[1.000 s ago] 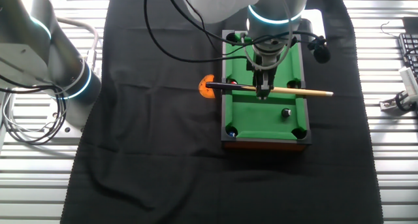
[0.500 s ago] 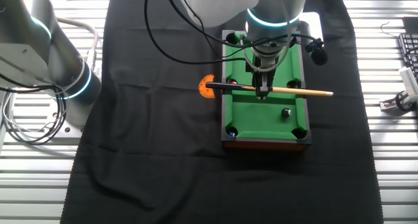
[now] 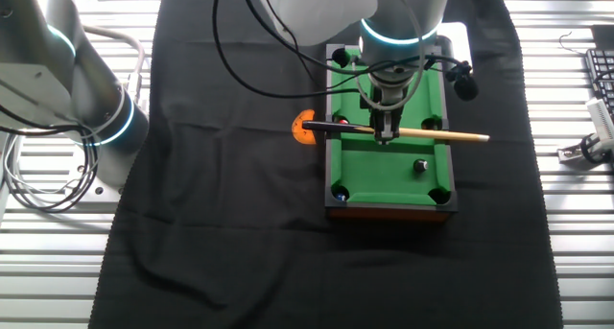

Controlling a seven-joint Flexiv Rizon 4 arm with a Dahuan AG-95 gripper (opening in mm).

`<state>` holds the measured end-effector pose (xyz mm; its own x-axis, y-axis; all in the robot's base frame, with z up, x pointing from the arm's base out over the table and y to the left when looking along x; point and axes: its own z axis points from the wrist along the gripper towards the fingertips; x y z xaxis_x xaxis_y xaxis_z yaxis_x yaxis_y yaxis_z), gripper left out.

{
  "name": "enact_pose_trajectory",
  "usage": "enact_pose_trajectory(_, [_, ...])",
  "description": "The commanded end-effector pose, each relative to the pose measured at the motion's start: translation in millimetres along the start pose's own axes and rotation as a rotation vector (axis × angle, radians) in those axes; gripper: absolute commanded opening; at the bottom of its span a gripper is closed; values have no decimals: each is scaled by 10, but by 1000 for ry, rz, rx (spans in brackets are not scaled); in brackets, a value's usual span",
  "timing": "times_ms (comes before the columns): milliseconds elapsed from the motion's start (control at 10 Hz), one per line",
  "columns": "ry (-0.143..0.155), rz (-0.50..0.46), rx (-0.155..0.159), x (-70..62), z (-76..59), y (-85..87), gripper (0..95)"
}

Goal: Hit the pool ball

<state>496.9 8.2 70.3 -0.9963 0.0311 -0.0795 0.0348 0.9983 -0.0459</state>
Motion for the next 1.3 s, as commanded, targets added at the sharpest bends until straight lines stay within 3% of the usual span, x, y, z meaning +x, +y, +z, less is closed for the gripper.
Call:
enact_pose_trajectory(100, [-3, 11, -20, 9, -8, -4, 0])
enact_pose_trajectory(800, [-3, 19, -8, 20, -50, -7, 0])
enact_pose_trajectory(1000, [27, 27, -7, 52, -230, -6, 0])
enact_pose_trajectory(1300, [91, 40, -3, 151, -305, -13, 0])
